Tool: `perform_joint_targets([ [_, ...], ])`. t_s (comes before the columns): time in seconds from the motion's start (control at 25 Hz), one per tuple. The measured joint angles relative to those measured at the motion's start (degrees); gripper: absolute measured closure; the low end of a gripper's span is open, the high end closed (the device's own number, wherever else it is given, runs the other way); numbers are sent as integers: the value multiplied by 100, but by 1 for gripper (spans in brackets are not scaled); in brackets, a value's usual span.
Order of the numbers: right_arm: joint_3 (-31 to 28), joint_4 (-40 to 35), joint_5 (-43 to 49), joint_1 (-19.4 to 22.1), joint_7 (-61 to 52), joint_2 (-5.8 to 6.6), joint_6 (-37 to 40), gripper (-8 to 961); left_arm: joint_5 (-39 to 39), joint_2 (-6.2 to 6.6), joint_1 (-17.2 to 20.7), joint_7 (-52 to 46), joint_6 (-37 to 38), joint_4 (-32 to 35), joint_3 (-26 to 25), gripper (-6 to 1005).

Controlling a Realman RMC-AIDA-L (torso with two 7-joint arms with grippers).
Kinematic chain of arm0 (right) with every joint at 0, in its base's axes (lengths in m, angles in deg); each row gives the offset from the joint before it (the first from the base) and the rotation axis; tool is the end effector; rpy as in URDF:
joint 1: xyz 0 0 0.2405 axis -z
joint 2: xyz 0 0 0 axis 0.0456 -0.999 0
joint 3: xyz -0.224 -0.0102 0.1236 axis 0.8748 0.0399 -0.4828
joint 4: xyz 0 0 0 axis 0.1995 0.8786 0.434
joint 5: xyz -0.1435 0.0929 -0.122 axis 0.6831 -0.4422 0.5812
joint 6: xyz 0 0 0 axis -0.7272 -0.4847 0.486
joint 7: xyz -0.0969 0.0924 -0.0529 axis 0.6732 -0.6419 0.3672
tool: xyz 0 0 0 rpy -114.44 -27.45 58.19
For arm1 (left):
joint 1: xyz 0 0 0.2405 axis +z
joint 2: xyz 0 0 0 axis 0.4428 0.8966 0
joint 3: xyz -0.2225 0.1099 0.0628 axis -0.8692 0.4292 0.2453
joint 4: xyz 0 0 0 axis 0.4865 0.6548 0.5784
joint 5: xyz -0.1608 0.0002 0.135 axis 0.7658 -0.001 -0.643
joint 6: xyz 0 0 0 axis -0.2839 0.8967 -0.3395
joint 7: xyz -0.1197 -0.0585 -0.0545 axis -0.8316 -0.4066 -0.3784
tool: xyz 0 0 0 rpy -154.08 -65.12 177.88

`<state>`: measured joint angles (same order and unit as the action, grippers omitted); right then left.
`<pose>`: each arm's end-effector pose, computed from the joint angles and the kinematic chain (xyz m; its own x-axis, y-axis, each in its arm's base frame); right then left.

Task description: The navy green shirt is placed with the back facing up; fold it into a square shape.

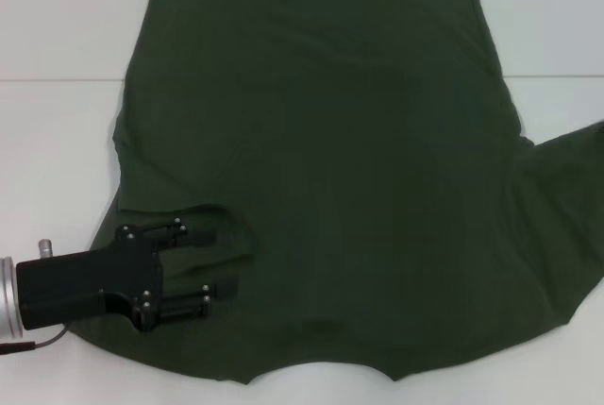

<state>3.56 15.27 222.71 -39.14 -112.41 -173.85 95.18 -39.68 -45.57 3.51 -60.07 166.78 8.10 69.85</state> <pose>0.2773 0.4150 0.1216 0.4186 -0.8169 -0.3967 -0.8525 -0.2029 -0.4817 -0.2808 0.2827 0.0131 0.7846 0.2324 0.5748 0.3907 -0.9052 -0.1674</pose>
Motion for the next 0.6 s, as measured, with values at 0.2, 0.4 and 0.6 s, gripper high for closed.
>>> perform_joint_targets([
  [0.2, 128, -2, 1, -227, 2, -76, 124, 856, 0, 6, 3, 0, 0, 0, 0, 275],
  [0.4, 457, 118, 3, -543, -50, -233, 131, 843, 0, 8, 9, 0, 0, 0, 0, 274],
  [0.6, 1091, 329, 55, -816, -316, -357, -110, 830, -4, 8, -1, 0, -1, 0, 0, 274],
])
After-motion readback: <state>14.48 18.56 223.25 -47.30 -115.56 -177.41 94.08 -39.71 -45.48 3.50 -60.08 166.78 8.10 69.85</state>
